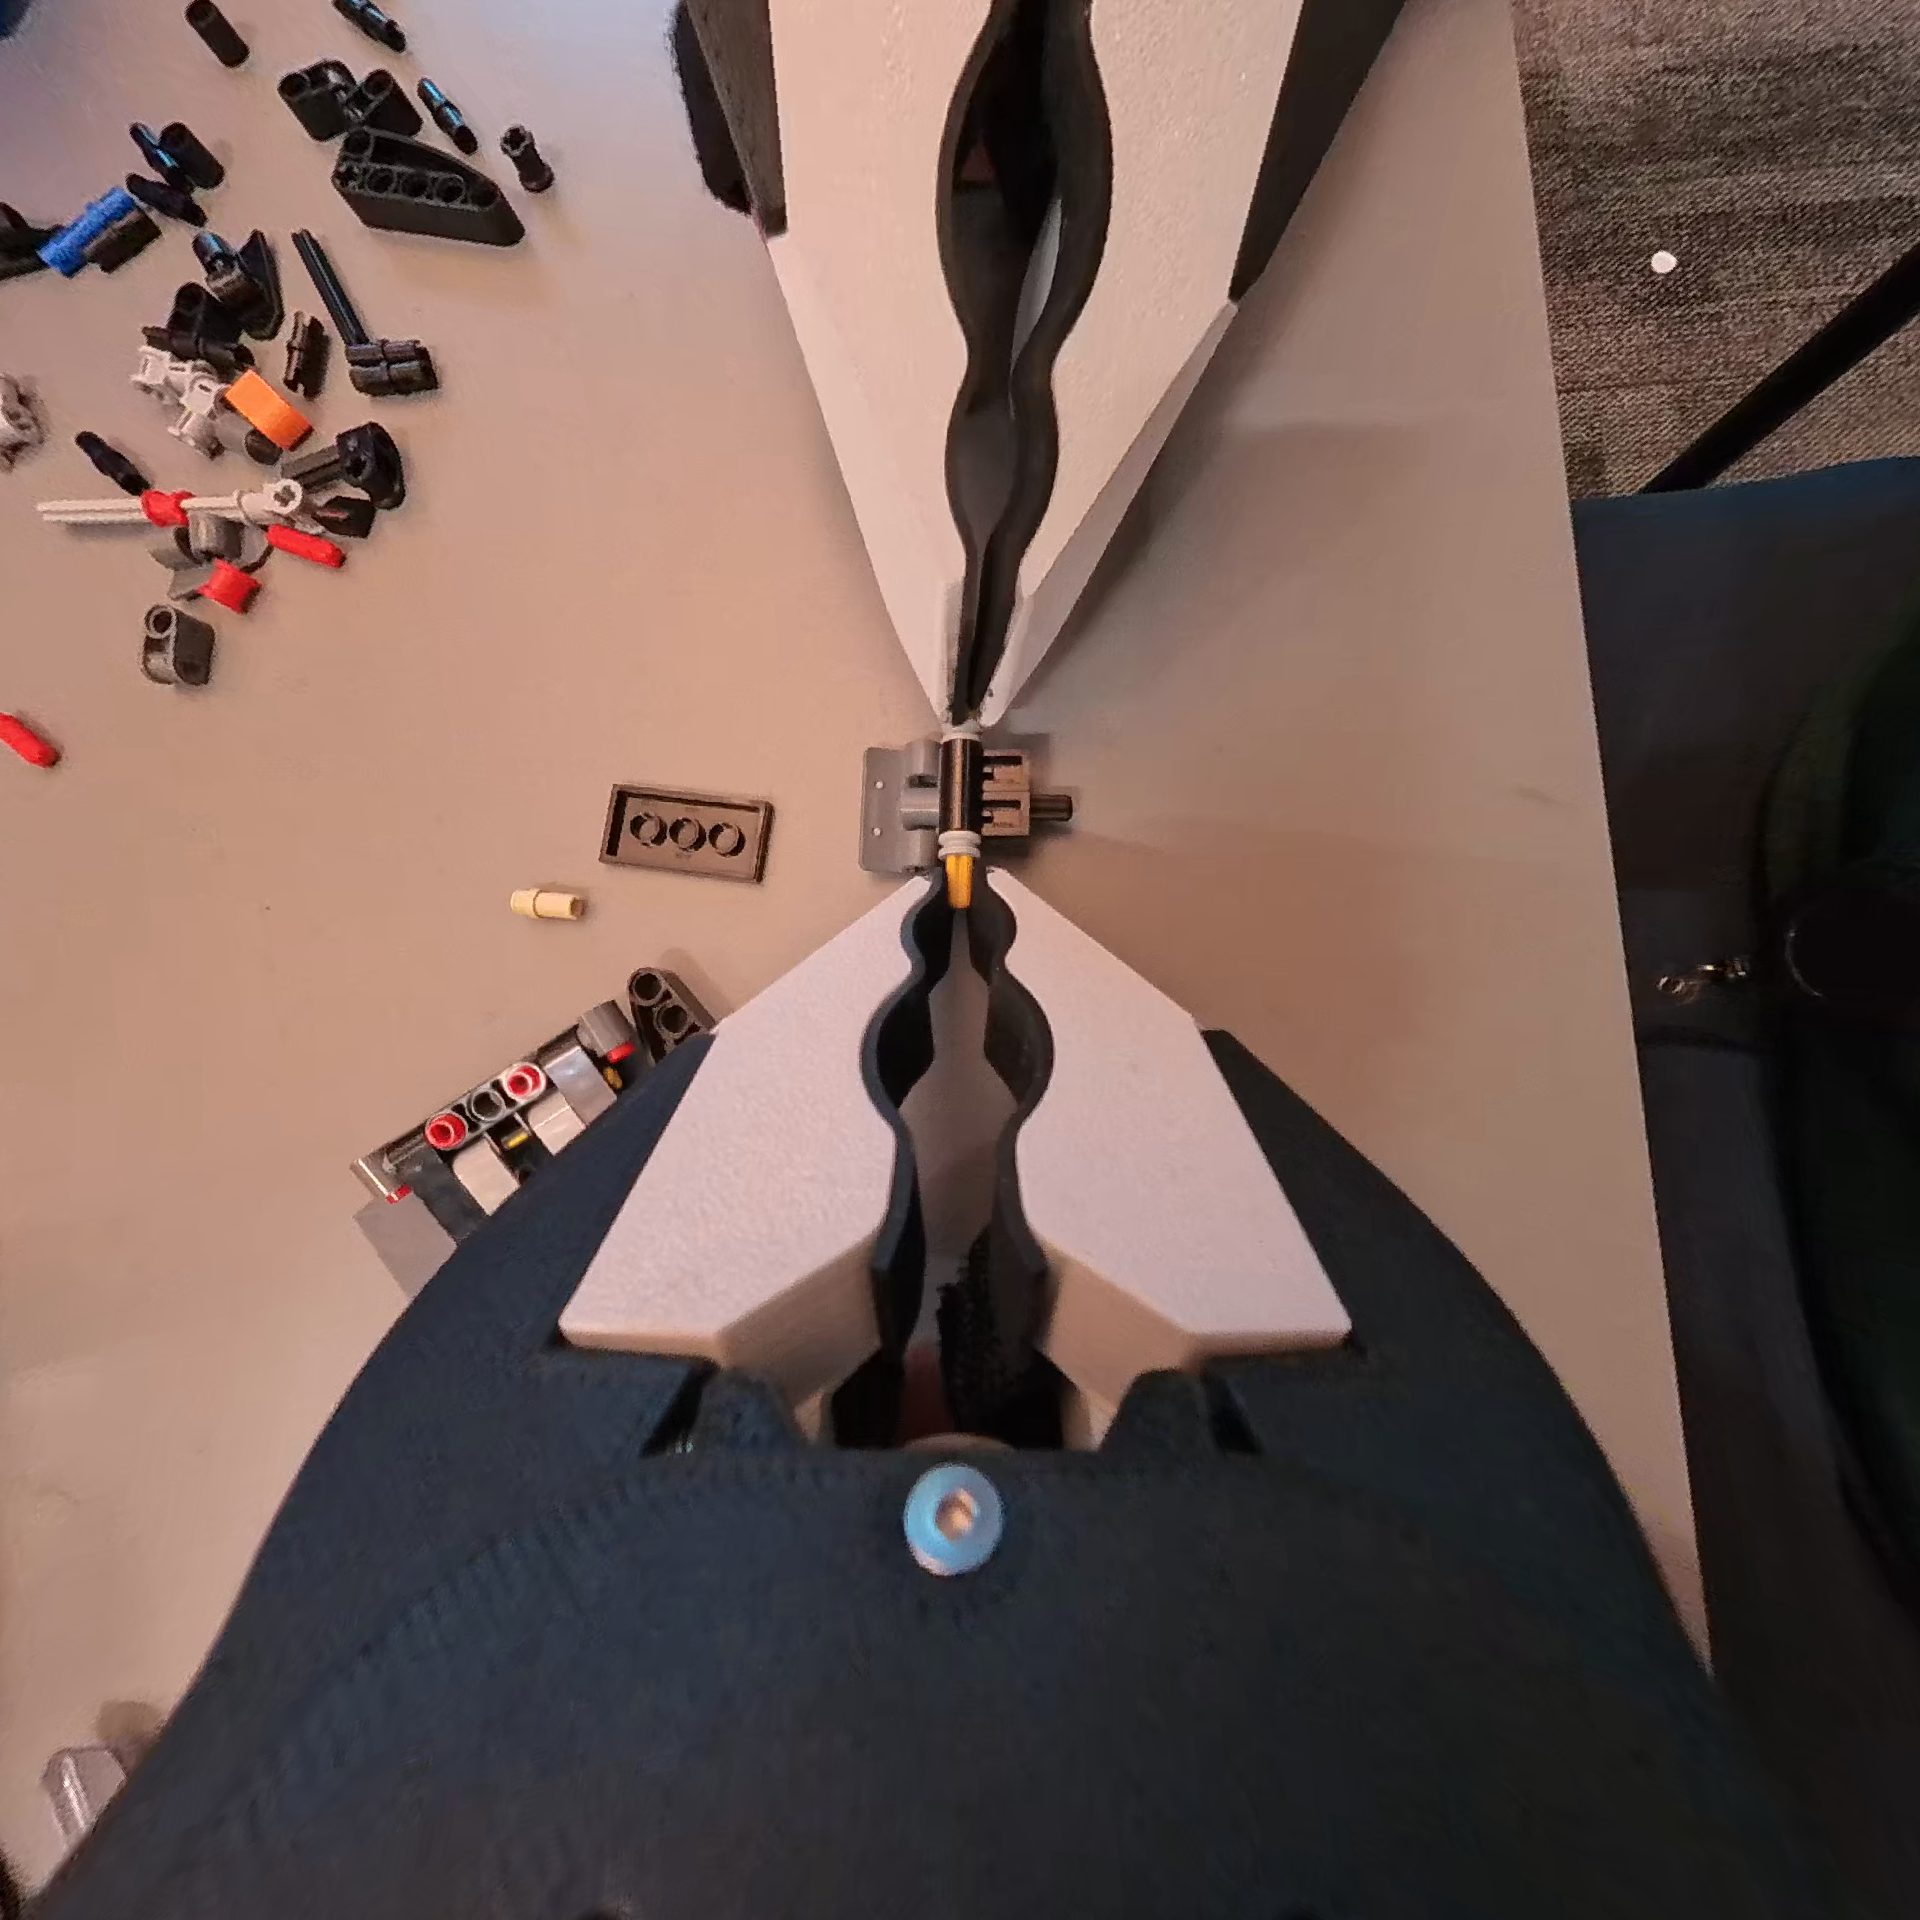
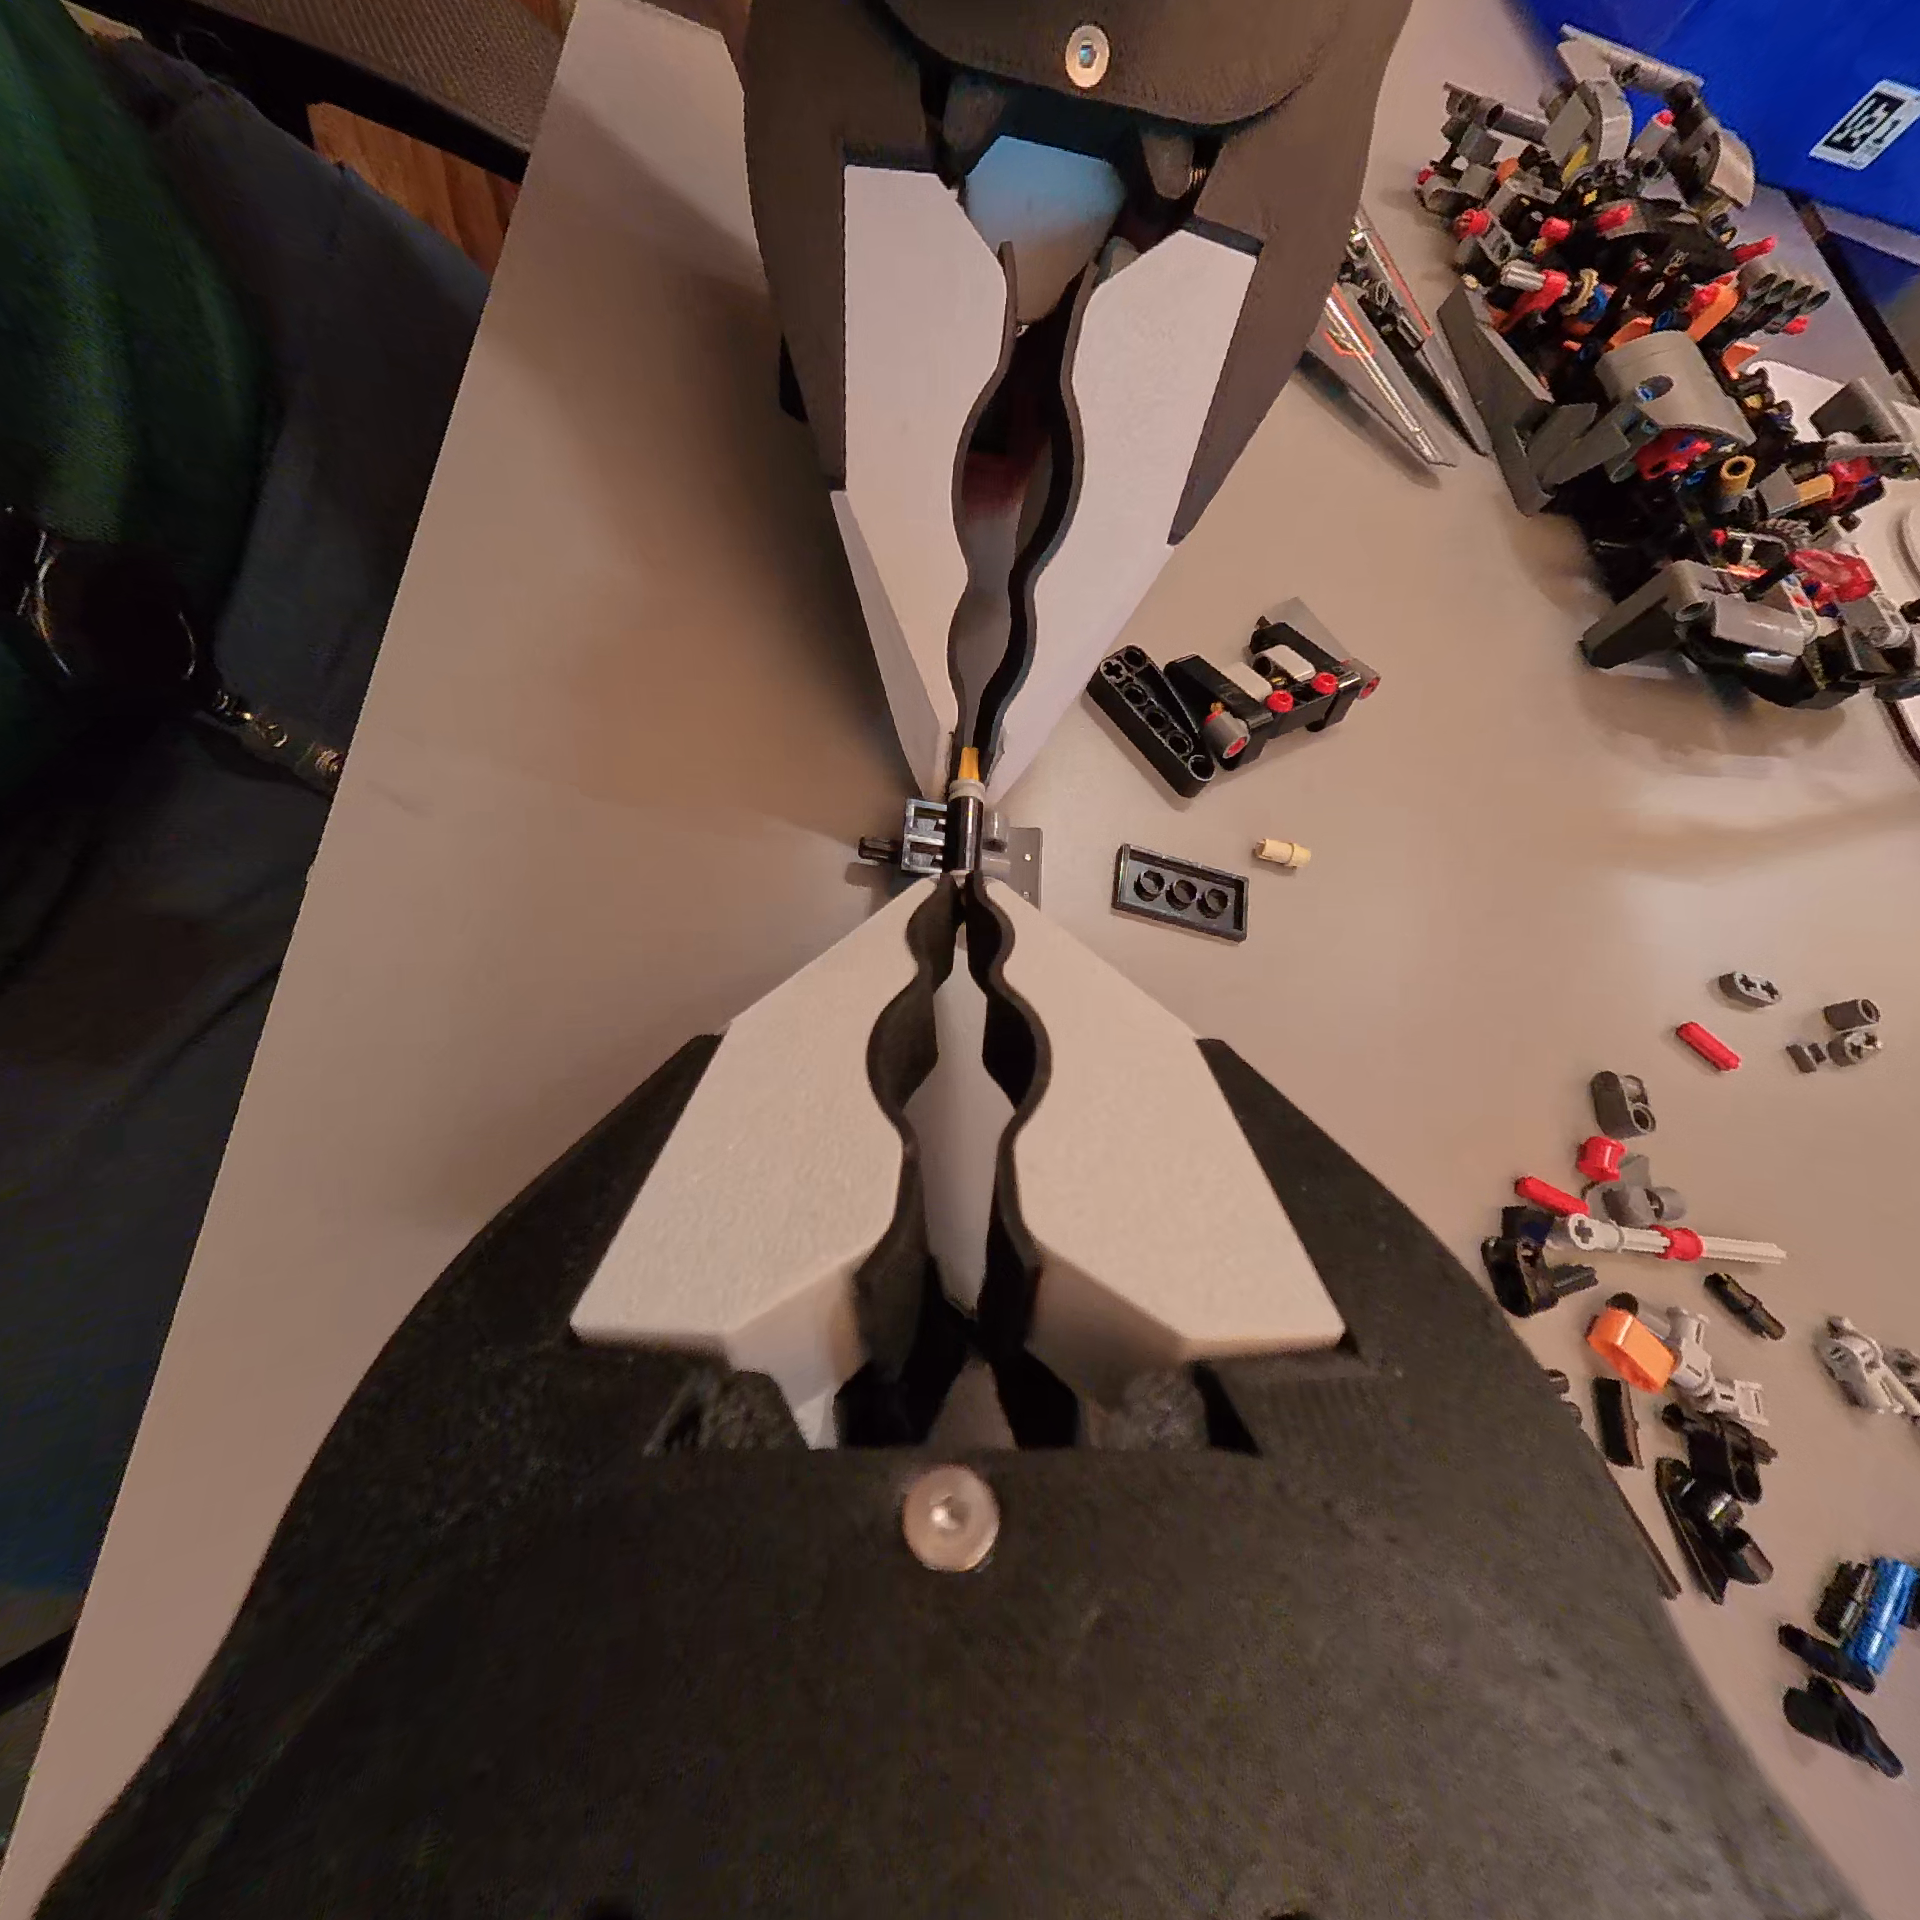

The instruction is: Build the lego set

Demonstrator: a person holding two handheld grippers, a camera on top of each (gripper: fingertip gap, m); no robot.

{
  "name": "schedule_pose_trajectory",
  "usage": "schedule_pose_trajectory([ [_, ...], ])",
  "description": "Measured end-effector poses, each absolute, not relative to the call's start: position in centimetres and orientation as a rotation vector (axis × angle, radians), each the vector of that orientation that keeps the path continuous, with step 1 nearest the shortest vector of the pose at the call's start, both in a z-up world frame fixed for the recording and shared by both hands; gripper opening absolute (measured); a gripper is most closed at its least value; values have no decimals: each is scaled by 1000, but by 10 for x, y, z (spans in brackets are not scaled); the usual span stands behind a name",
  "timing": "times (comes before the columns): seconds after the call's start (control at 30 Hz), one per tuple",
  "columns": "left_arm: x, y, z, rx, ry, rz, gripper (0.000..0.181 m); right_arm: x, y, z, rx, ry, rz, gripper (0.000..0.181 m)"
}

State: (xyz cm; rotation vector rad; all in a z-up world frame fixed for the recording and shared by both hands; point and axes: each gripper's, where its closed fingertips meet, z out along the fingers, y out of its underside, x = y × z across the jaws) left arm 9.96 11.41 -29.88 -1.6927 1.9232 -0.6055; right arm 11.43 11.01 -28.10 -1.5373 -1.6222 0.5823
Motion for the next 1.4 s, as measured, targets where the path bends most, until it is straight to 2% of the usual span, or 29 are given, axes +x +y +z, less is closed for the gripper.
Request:
schedule_pose_trajectory([
  [0.27, 102, 114, -299, -1688, 1916, -625, 2, 117, 110, -269, -1503, -1570, 645, 0],
  [0.5, 93, 114, -295, -1700, 1844, -655, 14, 133, 130, -255, -1536, -1413, 676, 8],
  [0.93, 89, 145, -266, -1545, 1715, -645, 25, 157, 160, -241, -1578, -1206, 624, 10],
  [1.2, 128, 176, -233, -1327, 1666, -624, 24, 165, 167, -236, -1586, -1147, 642, 13],
  [1.27, 135, 179, -225, -1250, 1602, -591, 19, 166, 167, -234, -1582, -1134, 661, 14],
  [1.4, 138, 174, -229, -1199, 1610, -532, 18, 171, 170, -228, -1580, -1085, 699, 17],
])
